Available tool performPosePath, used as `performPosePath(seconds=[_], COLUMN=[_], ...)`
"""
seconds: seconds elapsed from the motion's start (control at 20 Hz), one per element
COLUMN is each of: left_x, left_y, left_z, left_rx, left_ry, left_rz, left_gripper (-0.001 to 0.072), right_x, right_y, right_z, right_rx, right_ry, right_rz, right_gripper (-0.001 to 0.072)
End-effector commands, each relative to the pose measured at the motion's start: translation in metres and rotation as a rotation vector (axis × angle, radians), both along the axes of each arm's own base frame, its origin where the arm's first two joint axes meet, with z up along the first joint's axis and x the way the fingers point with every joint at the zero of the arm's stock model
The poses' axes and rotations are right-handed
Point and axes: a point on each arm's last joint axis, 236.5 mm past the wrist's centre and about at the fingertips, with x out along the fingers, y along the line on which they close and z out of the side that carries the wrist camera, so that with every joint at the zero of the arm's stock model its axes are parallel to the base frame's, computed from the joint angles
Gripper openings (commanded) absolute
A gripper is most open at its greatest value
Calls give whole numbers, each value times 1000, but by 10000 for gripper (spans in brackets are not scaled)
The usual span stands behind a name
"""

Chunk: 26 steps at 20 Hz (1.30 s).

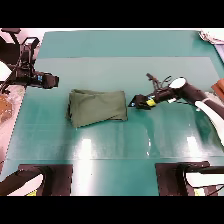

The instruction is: Fold the shirts.

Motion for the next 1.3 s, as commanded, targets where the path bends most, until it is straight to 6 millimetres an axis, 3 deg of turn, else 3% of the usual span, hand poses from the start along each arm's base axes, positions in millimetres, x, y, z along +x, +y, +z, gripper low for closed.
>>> performPosePath(seconds=[0.0,0.15,0.35,0.4,0.45,0.5,0.55,0.7,0.8,0.95,1.05,1.15,1.25], left_x=[-1,-3,-5,-5,-6,-7,-7,-8,-9,-12,-17,-20,-28], left_y=[0,0,0,0,0,0,0,-2,-3,-7,-10,-11,-12], left_z=[0,-2,-4,-4,-4,-4,-4,-5,-5,-6,-8,-10,-14], left_rx=[-1,0,2,2,2,3,3,-2,-8,-28,-38,-39,-42], left_ry=[6,16,27,27,30,33,34,39,44,58,80,97,134], left_rz=[-1,-3,-6,-5,-6,-7,-7,-9,-11,-16,-23,-27,-36], left_gripper=[32,31,31,31,32,31,32,31,31,31,31,31,32], right_x=[4,15,27,28,30,32,35,51,70,109,139,171,197], right_y=[44,84,112,117,123,129,134,144,144,121,84,29,-41], right_z=[-17,-16,-21,-21,-17,-11,-2,37,81,158,213,269,321], right_rx=[21,88,94,97,102,108,116,157,195,255,292,324,352], right_ry=[1,-1,3,6,-6,-26,-49,-110,-192,-300,-383,-471,-558], right_rz=[92,110,117,118,127,134,141,145,130,14,-96,-242,-413], right_gripper=[690,689,674,584,374,114,25,22,21,19,19,19,19])
